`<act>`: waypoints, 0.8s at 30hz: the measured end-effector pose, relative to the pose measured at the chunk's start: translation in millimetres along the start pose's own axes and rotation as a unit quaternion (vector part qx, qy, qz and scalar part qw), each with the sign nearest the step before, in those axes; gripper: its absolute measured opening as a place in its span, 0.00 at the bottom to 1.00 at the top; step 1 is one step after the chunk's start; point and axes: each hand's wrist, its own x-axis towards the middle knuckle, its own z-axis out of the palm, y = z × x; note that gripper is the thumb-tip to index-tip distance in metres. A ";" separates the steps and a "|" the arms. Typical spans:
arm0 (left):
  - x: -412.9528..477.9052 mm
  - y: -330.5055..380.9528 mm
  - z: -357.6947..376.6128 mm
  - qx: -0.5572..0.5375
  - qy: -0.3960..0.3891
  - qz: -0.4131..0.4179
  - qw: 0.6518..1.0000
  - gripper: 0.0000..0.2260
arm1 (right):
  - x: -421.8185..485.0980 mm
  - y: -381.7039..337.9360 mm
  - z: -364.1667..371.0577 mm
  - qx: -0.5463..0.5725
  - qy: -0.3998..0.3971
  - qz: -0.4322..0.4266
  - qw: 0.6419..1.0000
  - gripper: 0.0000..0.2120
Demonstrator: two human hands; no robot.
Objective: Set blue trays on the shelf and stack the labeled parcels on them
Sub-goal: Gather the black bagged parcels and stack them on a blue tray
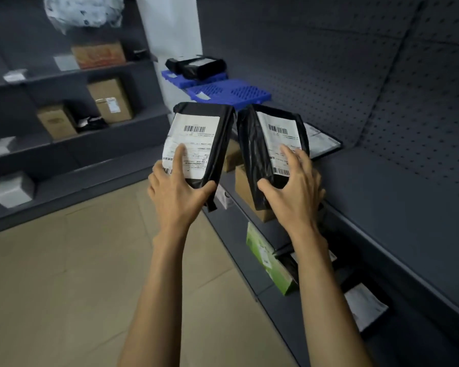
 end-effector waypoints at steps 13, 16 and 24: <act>161.2 -110.5 35.1 0.029 0.038 -0.081 0.996 0.42 | 127.6 -71.9 188.0 0.053 -0.089 -0.048 0.993 0.41; 224.5 -123.7 54.8 0.028 0.046 -0.091 0.994 0.41 | 180.1 -89.2 233.0 0.050 -0.092 -0.061 0.993 0.40; 390.8 -150.3 93.0 0.034 0.057 -0.091 0.994 0.42 | 315.6 -138.9 330.9 0.045 -0.085 -0.079 0.992 0.39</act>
